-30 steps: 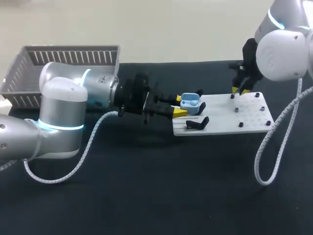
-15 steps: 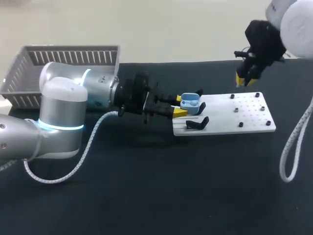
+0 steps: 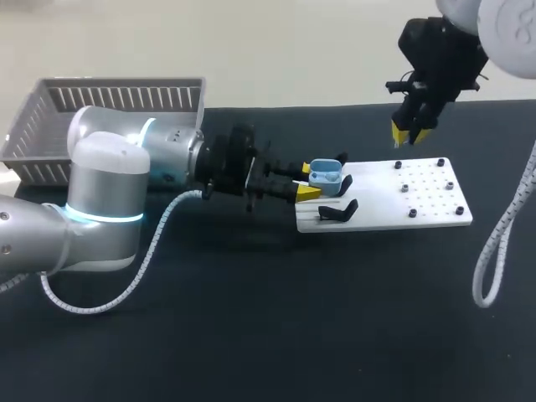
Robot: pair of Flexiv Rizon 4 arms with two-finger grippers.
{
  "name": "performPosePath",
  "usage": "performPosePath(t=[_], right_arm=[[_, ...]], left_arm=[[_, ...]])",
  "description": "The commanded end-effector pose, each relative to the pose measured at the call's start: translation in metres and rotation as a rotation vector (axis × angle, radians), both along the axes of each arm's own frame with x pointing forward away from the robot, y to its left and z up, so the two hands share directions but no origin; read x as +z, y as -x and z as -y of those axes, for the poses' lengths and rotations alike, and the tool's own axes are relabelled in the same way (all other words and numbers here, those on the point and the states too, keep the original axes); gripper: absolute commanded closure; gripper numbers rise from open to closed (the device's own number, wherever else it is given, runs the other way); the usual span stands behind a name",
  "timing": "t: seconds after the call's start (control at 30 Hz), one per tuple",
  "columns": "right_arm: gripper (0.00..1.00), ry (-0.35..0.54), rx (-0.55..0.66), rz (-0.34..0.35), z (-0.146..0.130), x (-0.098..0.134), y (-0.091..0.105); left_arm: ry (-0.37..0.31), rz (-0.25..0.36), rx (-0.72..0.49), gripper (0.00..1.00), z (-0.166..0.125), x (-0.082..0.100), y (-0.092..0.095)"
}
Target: Pick up each earbud case from the left stands, insert the matching earbuds, close the lid, and place the case in the box.
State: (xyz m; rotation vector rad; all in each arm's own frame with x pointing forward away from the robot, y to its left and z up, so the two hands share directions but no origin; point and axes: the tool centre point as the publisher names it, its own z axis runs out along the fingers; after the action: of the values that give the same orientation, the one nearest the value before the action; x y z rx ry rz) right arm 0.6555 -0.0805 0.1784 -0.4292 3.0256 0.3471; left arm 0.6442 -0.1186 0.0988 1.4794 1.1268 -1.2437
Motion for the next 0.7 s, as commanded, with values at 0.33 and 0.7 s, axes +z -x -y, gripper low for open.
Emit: performPosePath(t=[0.33,0.7], right_arm=[[1.0,0.078,0.084,0.066,-0.023,0.014,0.007],[1.0,0.07,0.22,0.124,-0.064,0.02,0.027]], left_arm=[[0.002,0.003,0.005,1.0,0.0,-0.001,0.001],[0.002,0.003,0.005,1.0,0.0,-0.001,0.001]])
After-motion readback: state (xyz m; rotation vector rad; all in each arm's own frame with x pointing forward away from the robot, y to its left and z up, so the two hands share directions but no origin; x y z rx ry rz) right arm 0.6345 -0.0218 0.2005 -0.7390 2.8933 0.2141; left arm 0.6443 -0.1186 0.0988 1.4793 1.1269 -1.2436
